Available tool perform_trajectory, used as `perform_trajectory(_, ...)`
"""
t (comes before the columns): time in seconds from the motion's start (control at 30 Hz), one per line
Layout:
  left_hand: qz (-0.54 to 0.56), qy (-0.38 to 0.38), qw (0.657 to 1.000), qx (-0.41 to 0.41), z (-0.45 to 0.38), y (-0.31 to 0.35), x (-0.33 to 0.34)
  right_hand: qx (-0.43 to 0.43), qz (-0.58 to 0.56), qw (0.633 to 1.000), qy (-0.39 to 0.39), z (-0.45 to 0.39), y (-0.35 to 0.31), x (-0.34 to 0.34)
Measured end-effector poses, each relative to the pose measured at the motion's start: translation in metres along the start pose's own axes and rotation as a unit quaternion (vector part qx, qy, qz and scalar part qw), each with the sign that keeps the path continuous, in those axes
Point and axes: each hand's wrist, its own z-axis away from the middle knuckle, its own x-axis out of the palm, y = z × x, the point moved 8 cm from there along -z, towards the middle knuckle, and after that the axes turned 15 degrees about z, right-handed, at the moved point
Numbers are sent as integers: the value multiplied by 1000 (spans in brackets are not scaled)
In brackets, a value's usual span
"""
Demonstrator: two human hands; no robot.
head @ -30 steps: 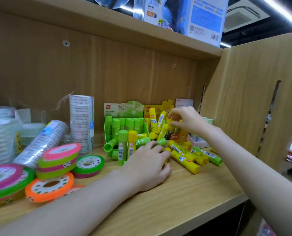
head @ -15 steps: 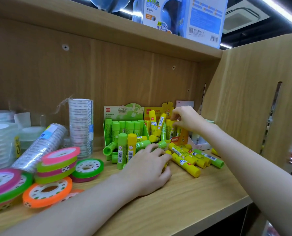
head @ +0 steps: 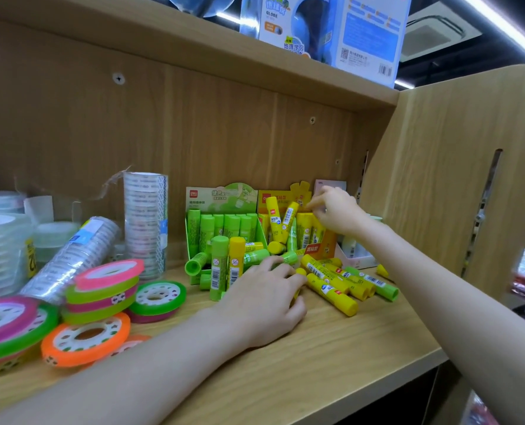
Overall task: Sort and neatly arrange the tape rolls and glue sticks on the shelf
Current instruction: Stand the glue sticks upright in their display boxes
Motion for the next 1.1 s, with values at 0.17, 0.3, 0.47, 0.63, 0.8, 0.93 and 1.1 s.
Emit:
perform_trajectory(0.17, 0, 4, 1000, 3, 0, 0, 0, -152, 19, 975, -160, 27, -41, 22)
perform_trajectory(0.3, -5, 8, 1000, 12, 0, 0, 0, -189, 89, 956, -207, 22, -52, 27)
perform_trajectory(0.47, -5, 11, 1000, 16, 0, 2, -2, -211, 67, 939, -262, 26, -53, 39)
perform_trajectory(0.63, 0, 5, 1000, 11, 1, 2, -1, -152, -60, 978, -132, 14, -38, 11)
perform_trajectory(0.8, 1, -2, 1000, 2, 1, 1, -1, -32, -394, 917, -58, 15, -5, -22)
perform_trajectory(0.93, 0, -2, 1000, 3, 0, 2, 0, 54, -421, 902, -77, 17, 7, -11)
perform_trajectory(1.1, 0, 13, 1000, 16, 0, 1, 0, 134, -318, 939, 1, 16, 33, -9)
